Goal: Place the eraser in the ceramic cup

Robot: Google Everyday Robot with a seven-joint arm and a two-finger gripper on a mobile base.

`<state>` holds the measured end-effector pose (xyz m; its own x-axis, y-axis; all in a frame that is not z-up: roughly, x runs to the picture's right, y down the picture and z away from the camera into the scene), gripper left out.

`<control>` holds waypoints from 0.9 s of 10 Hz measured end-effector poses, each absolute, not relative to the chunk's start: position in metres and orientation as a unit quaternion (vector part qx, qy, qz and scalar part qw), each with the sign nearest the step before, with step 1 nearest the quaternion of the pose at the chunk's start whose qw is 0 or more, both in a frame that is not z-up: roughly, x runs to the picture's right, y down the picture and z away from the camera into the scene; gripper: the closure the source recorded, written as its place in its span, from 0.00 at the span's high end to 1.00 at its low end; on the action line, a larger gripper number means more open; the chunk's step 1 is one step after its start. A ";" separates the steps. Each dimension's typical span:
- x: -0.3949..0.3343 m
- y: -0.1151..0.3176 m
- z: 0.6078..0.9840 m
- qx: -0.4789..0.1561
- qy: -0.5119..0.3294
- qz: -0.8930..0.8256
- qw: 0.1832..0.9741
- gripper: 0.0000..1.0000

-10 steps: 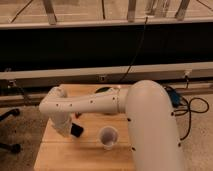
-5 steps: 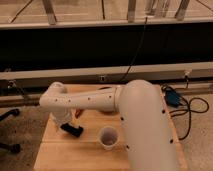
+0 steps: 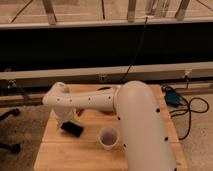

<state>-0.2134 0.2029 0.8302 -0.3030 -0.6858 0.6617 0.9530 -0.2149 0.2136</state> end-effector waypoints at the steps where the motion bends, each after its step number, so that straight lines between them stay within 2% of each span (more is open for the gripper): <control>1: -0.211 0.205 0.837 -0.218 -0.308 -0.750 0.543 0.80; 3: -0.203 0.206 0.847 -0.218 -0.313 -0.752 0.537 0.80; 5: -0.199 0.211 0.854 -0.223 -0.316 -0.752 0.534 0.71; 9: -0.192 0.222 0.851 -0.236 -0.323 -0.752 0.525 0.29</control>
<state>-0.1924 0.2223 0.8511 -0.3383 -0.6364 0.6932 0.9409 -0.2417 0.2373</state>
